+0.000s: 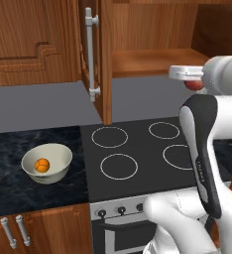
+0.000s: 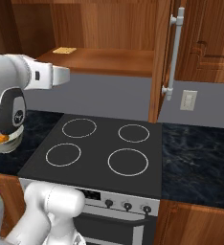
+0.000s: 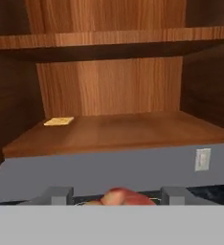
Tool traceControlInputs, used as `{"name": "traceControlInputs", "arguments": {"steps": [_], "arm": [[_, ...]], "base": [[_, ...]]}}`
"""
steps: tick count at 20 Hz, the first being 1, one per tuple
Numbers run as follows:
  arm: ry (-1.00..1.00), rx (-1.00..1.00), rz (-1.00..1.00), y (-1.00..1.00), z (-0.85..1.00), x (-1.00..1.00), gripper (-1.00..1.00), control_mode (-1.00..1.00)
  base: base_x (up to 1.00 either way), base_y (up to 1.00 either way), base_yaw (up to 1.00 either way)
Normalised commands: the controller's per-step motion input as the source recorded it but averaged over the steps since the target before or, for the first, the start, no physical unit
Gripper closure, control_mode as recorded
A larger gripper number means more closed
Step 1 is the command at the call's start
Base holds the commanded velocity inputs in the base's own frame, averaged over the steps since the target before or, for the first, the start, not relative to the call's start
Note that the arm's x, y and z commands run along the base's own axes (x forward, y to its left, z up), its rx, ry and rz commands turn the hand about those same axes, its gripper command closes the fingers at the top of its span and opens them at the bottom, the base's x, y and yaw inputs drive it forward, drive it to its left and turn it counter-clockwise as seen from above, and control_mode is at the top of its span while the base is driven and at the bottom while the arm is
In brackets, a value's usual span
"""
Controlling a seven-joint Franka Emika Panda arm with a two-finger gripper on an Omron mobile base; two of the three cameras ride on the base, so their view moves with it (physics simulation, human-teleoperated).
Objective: Open the cabinet. Pick the orange and peach from the cabinet and place them into the bowl. Then close the cabinet.
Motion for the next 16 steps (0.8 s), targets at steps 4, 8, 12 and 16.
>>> {"name": "traceControlInputs", "arguments": {"steps": [4,8,12,16], "arm": [[0.16,-0.06,0.01,0.73,-0.72,-1.00,1.00,-1.00],[0.27,-0.01,0.00,0.78,-0.46,-1.00,1.00,-1.00],[0.30,0.00,0.00,1.00,-0.20,-1.00,1.00,-1.00],[0.24,0.00,0.00,1.00,-0.12,-0.67,1.00,-1.00]], "base": [[0.00,0.00,0.00],[0.00,0.00,0.00],[0.00,0.00,0.00],[0.00,0.00,0.00]]}}
